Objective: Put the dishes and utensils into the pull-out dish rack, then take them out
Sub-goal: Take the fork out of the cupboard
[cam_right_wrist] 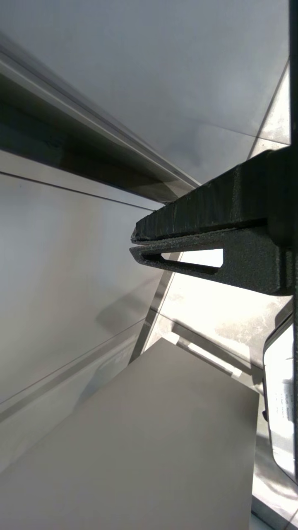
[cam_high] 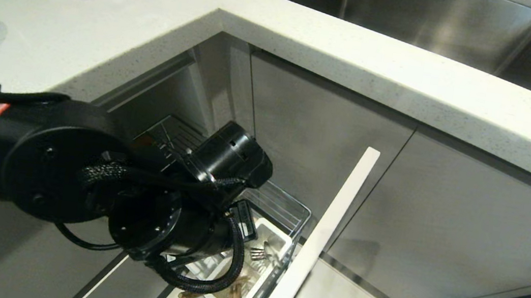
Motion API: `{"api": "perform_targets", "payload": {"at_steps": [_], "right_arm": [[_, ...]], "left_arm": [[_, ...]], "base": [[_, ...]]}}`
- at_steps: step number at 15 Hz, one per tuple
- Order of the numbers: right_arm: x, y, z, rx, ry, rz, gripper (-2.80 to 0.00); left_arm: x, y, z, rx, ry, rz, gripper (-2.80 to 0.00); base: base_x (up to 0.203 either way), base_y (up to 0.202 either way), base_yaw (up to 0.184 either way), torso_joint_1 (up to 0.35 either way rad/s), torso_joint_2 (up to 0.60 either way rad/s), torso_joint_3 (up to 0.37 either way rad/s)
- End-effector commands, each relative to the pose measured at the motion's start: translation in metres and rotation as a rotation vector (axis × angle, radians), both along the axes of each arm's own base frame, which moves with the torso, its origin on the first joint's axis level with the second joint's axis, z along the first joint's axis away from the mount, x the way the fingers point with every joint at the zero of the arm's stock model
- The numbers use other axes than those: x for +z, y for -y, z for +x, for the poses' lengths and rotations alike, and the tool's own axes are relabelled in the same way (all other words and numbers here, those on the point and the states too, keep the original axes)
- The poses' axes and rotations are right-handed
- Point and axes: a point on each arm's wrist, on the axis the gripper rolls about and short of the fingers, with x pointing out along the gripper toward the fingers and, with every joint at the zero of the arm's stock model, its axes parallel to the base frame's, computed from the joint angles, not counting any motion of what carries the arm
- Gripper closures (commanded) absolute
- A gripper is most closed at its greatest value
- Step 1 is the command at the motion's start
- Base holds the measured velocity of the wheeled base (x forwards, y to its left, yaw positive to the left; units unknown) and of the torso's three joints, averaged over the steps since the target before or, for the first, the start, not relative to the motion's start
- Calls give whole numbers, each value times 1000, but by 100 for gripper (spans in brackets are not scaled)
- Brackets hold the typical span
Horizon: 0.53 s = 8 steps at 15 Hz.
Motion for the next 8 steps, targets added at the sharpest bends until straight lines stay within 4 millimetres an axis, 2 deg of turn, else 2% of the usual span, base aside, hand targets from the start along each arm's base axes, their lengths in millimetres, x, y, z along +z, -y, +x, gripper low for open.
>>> {"api": "perform_targets", "payload": {"at_steps": [1,6,8], "right_arm": [[0,0,0,0,5,0,0],[0,0,0,0,5,0,0],[0,0,0,0,4,0,0]], "left_arm": [[14,-5,-8,-4,21,-29,0],[45,-19,-30,-38,38,-51,0],[52,-24,-34,-48,42,-45,0]], "base": [[0,0,0,0,0,0],[0,0,0,0,0,0],[0,0,0,0,0,0]]}}
